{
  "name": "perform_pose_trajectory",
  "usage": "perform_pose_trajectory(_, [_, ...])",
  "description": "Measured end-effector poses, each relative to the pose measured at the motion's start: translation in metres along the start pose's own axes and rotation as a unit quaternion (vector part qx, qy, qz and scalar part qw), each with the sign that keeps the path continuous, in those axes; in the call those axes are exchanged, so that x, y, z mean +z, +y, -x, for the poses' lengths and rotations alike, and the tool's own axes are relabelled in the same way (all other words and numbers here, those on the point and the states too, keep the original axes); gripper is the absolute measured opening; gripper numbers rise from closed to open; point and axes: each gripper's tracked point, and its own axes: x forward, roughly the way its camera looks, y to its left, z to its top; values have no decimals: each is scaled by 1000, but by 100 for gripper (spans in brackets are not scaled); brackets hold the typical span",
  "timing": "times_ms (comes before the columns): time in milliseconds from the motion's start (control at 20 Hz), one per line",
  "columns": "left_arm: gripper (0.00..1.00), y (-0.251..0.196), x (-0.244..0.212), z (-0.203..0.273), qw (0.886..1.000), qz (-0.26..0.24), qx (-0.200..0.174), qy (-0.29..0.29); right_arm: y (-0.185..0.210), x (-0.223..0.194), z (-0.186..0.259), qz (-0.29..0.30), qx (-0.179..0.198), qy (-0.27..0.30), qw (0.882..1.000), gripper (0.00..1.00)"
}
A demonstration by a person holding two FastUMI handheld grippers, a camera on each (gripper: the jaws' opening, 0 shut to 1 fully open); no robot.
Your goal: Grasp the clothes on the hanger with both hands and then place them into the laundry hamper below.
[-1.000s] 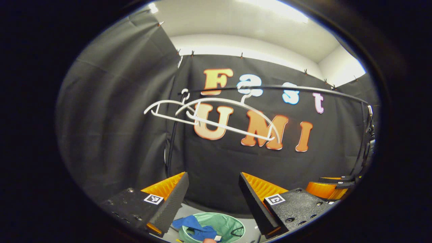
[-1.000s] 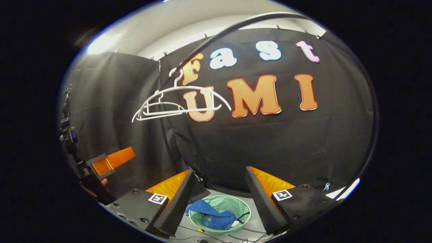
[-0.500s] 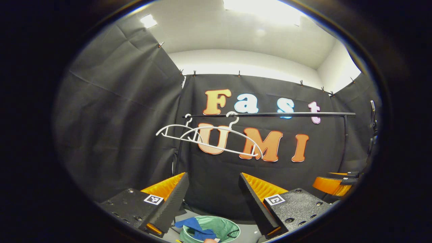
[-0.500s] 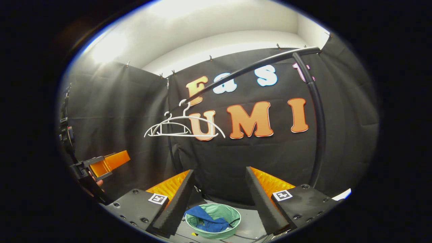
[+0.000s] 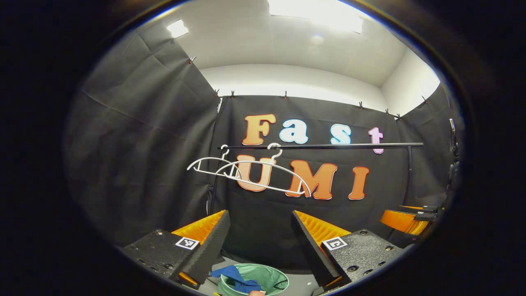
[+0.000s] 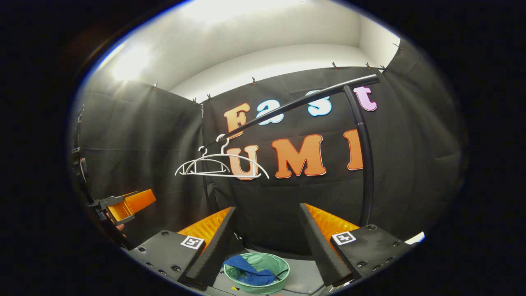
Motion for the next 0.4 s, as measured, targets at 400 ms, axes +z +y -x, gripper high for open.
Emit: perform_pose_trajectory(400, [90,6,-14,6,1000,-5,2,17,12,-7,3,-9,7,7,1000,98])
